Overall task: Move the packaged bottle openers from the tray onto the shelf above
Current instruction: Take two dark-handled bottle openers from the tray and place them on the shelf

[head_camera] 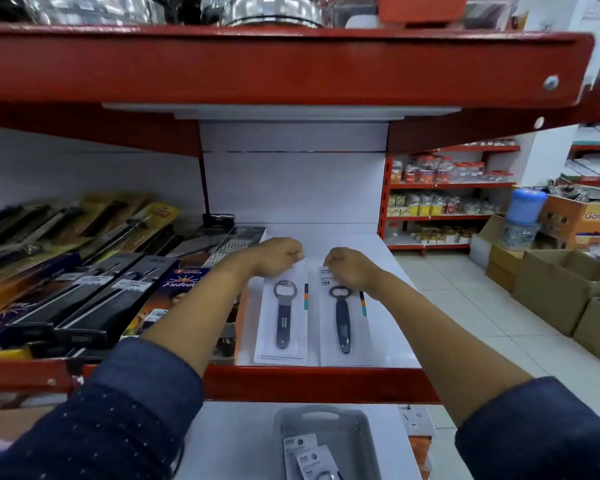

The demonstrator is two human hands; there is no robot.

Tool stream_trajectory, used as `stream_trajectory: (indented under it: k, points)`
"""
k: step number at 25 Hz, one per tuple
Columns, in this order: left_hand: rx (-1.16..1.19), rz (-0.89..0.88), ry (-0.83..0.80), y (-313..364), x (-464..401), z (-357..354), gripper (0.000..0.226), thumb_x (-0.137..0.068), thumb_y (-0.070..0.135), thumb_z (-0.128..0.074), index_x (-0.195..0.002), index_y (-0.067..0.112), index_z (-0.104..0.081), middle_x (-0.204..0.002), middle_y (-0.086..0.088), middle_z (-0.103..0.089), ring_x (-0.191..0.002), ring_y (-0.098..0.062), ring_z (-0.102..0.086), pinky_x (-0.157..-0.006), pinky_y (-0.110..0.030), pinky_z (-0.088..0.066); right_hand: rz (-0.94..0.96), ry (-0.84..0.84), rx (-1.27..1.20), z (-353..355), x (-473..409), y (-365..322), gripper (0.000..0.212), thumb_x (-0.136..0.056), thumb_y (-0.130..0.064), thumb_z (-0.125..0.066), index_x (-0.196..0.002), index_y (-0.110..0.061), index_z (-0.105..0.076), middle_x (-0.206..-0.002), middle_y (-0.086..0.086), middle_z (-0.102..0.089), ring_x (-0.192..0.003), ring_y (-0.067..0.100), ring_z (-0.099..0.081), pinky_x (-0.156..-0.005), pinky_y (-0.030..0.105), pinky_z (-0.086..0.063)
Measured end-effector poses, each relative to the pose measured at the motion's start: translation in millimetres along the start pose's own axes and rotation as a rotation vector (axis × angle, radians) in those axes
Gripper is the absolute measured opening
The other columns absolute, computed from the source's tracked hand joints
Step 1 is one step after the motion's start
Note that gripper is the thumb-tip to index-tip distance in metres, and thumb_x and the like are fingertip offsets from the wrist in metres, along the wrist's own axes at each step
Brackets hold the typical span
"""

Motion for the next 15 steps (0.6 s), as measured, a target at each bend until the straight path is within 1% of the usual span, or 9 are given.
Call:
stream_trajectory:
  k: [2, 4, 6, 7, 8, 9, 12, 13, 15]
  points:
    - [-0.002, 0.057, -0.059, -14.1, -7.3, -16.1, 0.027, -0.103, 0.018, -0.036, -0.106, 0.003, -0.059, -0.106, -0.006, -0.052, -0.097, -0.019, -0.045, -0.085, -0.027, -0.034, -0.022, -0.070, 0.012, -17.8, -3.6, 9.3, 0.018, -0.096, -0.003, -0.032, -0.091, -0.004, -0.049, -0.101, 0.012, -0.048, -0.091, 0.020, -0.041, -0.072, 0.024, -0.030]
    - [-0.059, 0.103, -0.121, -18.2, -11.3, -29.2, 0.031, -0.102, 0.015, -0.037, -0.122, 0.002, -0.056, -0.127, -0.010, -0.054, -0.107, -0.022, -0.049, -0.092, -0.029, -0.038, -0.007, -0.142, 0.058, -29.6, -3.5, 12.4, 0.024, -0.097, -0.004, -0.034, -0.098, -0.002, -0.058, -0.110, 0.014, -0.052, -0.096, 0.018, -0.040, -0.079, 0.022, -0.030]
    - [-0.112, 0.142, -0.213, -17.2, -11.6, -40.7, 0.037, -0.100, 0.012, -0.036, -0.134, 0.006, -0.050, -0.142, -0.011, -0.048, -0.123, -0.025, -0.049, -0.102, -0.033, -0.039, 0.019, -0.153, 0.058, -33.9, -5.2, 12.8, 0.032, -0.097, -0.006, -0.037, -0.114, 0.003, -0.062, -0.128, 0.016, -0.056, -0.106, 0.020, -0.046, -0.096, 0.030, -0.036]
    - [-0.142, 0.160, -0.247, -16.3, -10.4, -43.9, 0.040, -0.100, 0.012, -0.036, -0.139, 0.008, -0.045, -0.148, -0.010, -0.043, -0.130, -0.026, -0.044, -0.108, -0.035, -0.036, 0.025, -0.141, 0.069, -33.7, -5.1, 13.0, 0.034, -0.097, -0.008, -0.037, -0.118, 0.003, -0.062, -0.133, 0.015, -0.056, -0.113, 0.024, -0.050, -0.102, 0.033, -0.036]
    - [-0.177, 0.172, -0.258, -14.8, -8.0, -46.2, 0.043, -0.100, 0.014, -0.035, -0.142, 0.011, -0.042, -0.151, -0.009, -0.039, -0.135, -0.026, -0.040, -0.112, -0.037, -0.034, 0.026, -0.117, 0.092, -32.5, -3.5, 13.5, 0.035, -0.096, -0.010, -0.037, -0.119, 0.001, -0.061, -0.133, 0.014, -0.057, -0.117, 0.028, -0.051, -0.104, 0.036, -0.038]
    - [-0.210, 0.181, -0.243, -12.2, -3.5, -47.3, 0.043, -0.100, 0.017, -0.035, -0.143, 0.013, -0.041, -0.151, -0.009, -0.038, -0.136, -0.027, -0.039, -0.113, -0.039, -0.033, 0.033, -0.080, 0.124, -30.3, 0.0, 13.5, 0.036, -0.096, -0.011, -0.036, -0.120, -0.002, -0.061, -0.133, 0.014, -0.058, -0.119, 0.030, -0.053, -0.105, 0.039, -0.041]
    - [-0.276, 0.171, -0.099, 13.5, 25.7, -40.0, 0.041, -0.102, 0.028, -0.031, -0.139, 0.015, -0.043, -0.144, -0.011, -0.044, -0.130, -0.029, -0.044, -0.106, -0.042, -0.037, 0.112, 0.068, 0.252, -20.7, 34.0, 4.8, 0.041, -0.096, -0.019, -0.036, -0.132, -0.012, -0.052, -0.136, 0.013, -0.055, -0.121, 0.033, -0.052, -0.102, 0.044, -0.044]
    - [-0.289, 0.168, -0.043, 26.3, 41.1, -40.7, 0.043, -0.102, 0.032, -0.030, -0.140, 0.015, -0.042, -0.145, -0.010, -0.043, -0.132, -0.029, -0.042, -0.108, -0.043, -0.033, 0.164, 0.144, 0.299, -19.2, 52.8, 0.7, 0.042, -0.096, -0.022, -0.036, -0.134, -0.013, -0.050, -0.136, 0.012, -0.055, -0.123, 0.032, -0.051, -0.102, 0.043, -0.043]
    - [-0.301, 0.164, 0.089, 49.3, 76.1, -49.3, 0.053, -0.102, 0.038, -0.027, -0.148, 0.014, -0.031, -0.155, -0.009, -0.032, -0.145, -0.026, -0.027, -0.119, -0.043, -0.017, 0.275, 0.398, 0.318, -17.9, 104.4, -5.5, 0.043, -0.095, -0.027, -0.036, -0.132, -0.014, -0.053, -0.134, 0.009, -0.058, -0.127, 0.027, -0.050, -0.107, 0.042, -0.037]
Point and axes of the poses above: each hand's wrist, its own x-axis away from the middle knuckle, its own z-axis out of the back of the hand, y = z × x, the point moved 8 cm from there along -x, towards the middle knuckle
